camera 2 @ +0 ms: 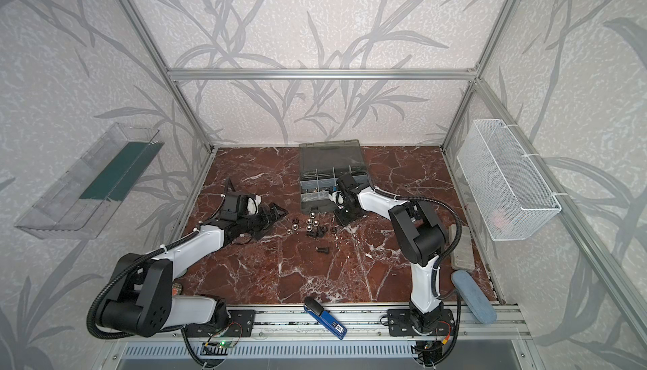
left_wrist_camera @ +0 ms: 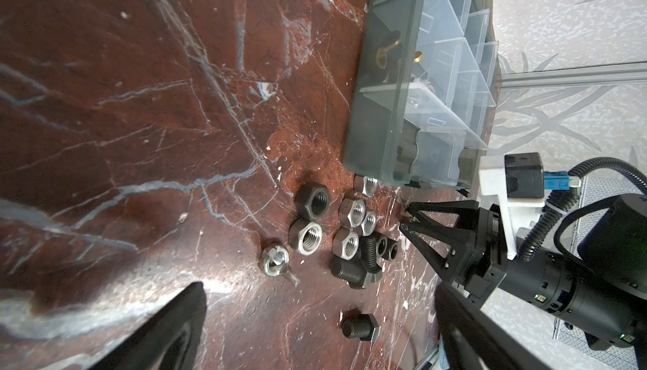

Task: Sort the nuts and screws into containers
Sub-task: 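Close the right gripper on the silver wing nut beside the box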

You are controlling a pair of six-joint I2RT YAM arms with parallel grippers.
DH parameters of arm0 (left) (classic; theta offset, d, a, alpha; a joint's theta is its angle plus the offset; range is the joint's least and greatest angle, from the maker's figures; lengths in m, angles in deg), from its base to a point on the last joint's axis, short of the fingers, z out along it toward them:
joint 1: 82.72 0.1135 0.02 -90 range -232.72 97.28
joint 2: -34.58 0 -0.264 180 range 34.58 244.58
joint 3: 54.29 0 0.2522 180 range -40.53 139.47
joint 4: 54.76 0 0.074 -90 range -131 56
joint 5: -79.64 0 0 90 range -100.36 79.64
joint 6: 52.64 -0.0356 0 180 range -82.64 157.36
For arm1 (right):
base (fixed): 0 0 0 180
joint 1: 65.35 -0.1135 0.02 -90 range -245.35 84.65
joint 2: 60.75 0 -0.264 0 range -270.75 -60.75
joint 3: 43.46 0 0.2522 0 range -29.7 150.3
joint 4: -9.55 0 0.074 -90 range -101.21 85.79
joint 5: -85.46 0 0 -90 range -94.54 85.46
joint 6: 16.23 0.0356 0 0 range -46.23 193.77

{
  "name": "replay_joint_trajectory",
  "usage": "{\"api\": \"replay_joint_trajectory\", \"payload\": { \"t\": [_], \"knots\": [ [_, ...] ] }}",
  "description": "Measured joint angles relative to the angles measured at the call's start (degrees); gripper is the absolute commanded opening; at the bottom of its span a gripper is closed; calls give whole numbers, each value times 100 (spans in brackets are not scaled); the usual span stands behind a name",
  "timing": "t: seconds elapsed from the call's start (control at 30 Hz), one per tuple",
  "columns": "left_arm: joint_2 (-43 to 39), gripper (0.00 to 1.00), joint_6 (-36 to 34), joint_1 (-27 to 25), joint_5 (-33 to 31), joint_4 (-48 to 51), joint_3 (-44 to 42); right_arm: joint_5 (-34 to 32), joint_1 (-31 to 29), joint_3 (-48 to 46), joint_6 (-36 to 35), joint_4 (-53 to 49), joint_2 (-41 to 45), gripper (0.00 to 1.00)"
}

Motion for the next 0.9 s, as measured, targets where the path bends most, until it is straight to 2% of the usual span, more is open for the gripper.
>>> {"api": "replay_joint_trajectory", "payload": {
  "t": [0.17, 0.53, 0.83, 0.9],
  "knots": [
    [0, 100, 0, 0, -15, 4, 0, 2, 0, -31, 24, 81, 0, 29],
    [0, 99, 0, 0, -15, 7, 0, -2, 0, -59, 44, 101, 2, 25],
    [0, 100, 0, 0, -15, 4, 0, -11, 2, -63, 90, 94, 2, 2],
    [0, 99, -2, 0, -15, 4, 0, -15, 2, -63, 109, 94, 2, 0]
  ]
}}
